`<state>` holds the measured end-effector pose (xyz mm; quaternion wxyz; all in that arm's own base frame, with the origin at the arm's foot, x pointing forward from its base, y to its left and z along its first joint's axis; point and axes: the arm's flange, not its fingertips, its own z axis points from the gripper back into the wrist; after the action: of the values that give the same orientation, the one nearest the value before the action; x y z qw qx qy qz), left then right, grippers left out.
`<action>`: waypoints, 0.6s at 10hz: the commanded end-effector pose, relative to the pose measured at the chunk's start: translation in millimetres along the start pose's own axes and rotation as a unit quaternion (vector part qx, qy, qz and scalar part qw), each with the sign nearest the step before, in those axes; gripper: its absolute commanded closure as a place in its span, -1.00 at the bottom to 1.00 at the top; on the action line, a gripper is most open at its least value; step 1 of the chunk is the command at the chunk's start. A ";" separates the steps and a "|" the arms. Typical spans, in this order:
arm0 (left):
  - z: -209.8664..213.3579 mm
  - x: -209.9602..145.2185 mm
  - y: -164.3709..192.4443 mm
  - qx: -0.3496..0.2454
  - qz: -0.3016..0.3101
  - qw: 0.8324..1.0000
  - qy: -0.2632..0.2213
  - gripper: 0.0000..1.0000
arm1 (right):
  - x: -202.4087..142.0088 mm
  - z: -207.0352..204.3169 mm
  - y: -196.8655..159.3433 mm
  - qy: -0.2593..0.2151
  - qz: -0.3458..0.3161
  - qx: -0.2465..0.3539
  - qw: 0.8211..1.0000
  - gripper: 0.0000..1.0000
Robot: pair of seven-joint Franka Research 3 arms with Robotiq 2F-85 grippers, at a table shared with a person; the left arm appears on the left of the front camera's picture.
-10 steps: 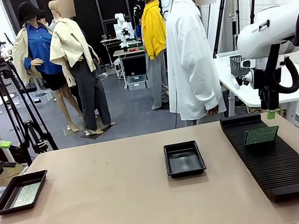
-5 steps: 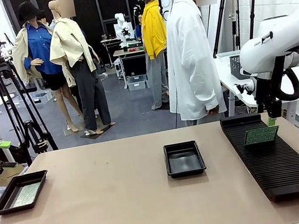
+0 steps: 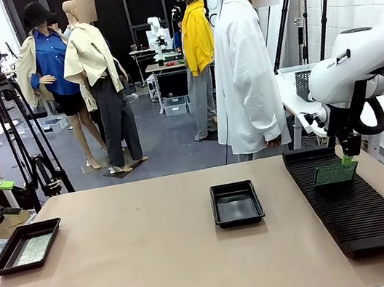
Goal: Inspect and transfer BCBs to ESD trays.
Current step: Pick up the Blank PCB from the PCB Rack and place it in the right ESD tray.
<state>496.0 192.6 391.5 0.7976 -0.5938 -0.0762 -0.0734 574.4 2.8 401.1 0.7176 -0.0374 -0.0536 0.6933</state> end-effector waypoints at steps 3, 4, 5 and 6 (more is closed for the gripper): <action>1.7 1.2 -1.3 0.003 -0.002 1.000 0.001 -1.00 | 2.0 -8.3 8.3 -0.021 -0.005 -0.015 1.000 -1.00; 1.7 1.2 -1.3 0.003 -0.002 1.000 0.001 -1.00 | 1.9 -9.7 6.5 -0.021 -0.007 -0.014 1.000 -1.00; 1.7 1.2 -1.3 0.003 -0.002 1.000 0.001 -1.00 | 1.9 -11.0 4.2 -0.018 -0.007 -0.014 1.000 -1.00; 1.7 1.2 -1.3 0.003 -0.002 1.000 0.001 -1.00 | 1.1 -13.8 2.3 -0.022 -0.012 -0.016 1.000 -1.00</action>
<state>496.0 192.6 391.5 0.7976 -0.5938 -0.0762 -0.0734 571.0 4.2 392.1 0.7225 -0.0351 -0.0651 0.6874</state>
